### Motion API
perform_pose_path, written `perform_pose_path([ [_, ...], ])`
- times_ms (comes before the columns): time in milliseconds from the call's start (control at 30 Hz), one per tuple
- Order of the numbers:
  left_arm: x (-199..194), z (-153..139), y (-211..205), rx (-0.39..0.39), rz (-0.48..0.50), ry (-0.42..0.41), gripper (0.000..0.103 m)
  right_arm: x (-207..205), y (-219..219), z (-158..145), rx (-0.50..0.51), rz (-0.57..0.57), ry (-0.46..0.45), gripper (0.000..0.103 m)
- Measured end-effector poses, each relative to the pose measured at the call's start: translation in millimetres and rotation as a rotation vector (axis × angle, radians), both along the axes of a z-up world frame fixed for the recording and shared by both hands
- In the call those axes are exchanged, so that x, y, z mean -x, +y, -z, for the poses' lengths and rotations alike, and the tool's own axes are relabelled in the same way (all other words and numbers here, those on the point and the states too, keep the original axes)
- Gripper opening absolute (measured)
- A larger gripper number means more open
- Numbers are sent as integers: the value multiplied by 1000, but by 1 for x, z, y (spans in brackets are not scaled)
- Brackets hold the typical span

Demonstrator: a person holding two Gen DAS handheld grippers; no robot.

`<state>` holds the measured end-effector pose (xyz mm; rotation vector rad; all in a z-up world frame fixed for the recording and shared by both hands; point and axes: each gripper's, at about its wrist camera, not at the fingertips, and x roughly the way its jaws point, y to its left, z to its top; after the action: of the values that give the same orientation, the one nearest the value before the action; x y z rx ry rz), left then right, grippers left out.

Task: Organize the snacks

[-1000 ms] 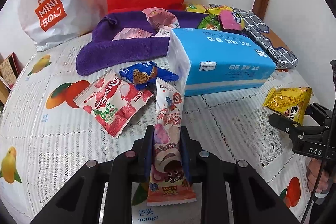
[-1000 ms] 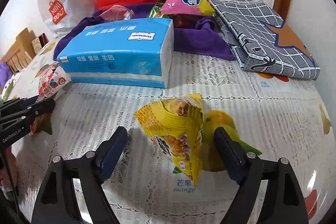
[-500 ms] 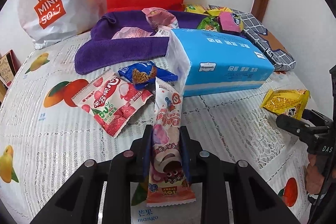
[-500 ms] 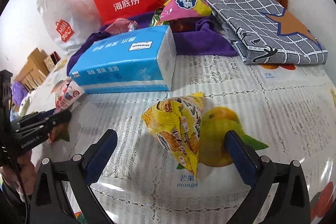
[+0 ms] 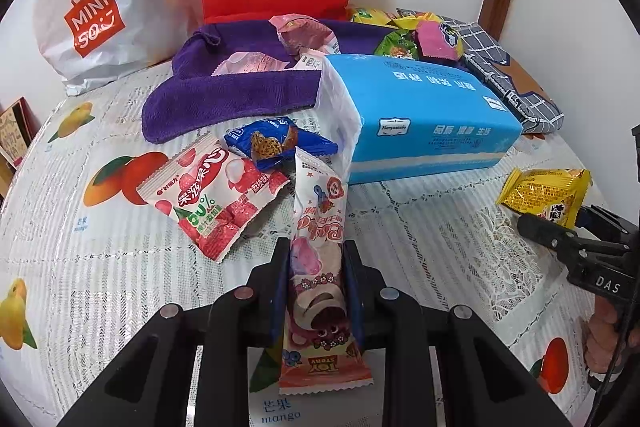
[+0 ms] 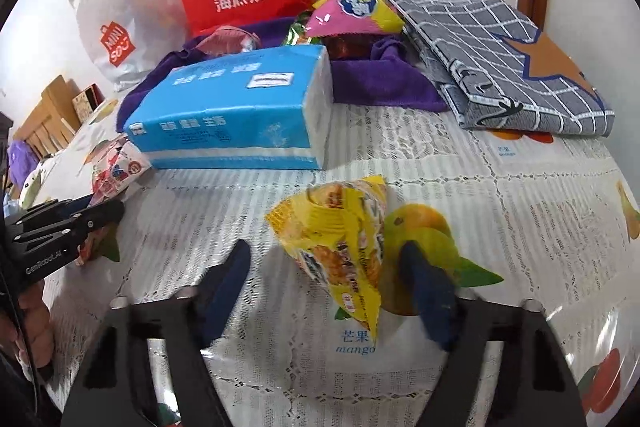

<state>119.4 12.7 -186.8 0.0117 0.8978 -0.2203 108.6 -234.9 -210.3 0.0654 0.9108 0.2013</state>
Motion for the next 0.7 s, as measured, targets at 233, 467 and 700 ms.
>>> perform_pose_path([
  [233, 0, -1, -1, -11, -8, 6, 20, 1, -7, -1, -37, 11, -7, 38],
  [467, 5, -5, -1, 50, 9, 62, 20, 13, -4, -10, -37, -11, -33, 35],
  [700, 12, -13, -1, 56, 13, 62, 20, 23, -2, -25, -46, -21, -53, 35],
])
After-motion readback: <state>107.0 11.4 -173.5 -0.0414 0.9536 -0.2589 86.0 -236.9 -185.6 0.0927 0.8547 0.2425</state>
